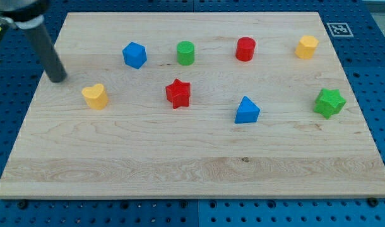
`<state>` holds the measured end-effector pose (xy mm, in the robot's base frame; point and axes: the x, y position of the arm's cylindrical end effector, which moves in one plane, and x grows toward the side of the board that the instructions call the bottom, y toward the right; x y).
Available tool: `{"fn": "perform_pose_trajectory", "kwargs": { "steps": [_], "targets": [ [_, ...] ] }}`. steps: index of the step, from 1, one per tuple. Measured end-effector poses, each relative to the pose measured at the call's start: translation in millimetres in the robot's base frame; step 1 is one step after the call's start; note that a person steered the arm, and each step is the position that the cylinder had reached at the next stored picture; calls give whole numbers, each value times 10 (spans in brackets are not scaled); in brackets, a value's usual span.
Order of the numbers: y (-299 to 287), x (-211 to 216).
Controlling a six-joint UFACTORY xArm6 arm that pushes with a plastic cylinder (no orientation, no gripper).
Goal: Move the blue cube to the center
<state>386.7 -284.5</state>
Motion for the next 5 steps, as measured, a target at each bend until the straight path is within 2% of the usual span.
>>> {"fn": "perform_pose_trajectory", "kwargs": {
  "steps": [1,2,3,4,5],
  "targets": [
    [-144,-393],
    [291,-926],
    [1089,-1130],
    [1749,-883],
    [1545,-849]
  ]
}}
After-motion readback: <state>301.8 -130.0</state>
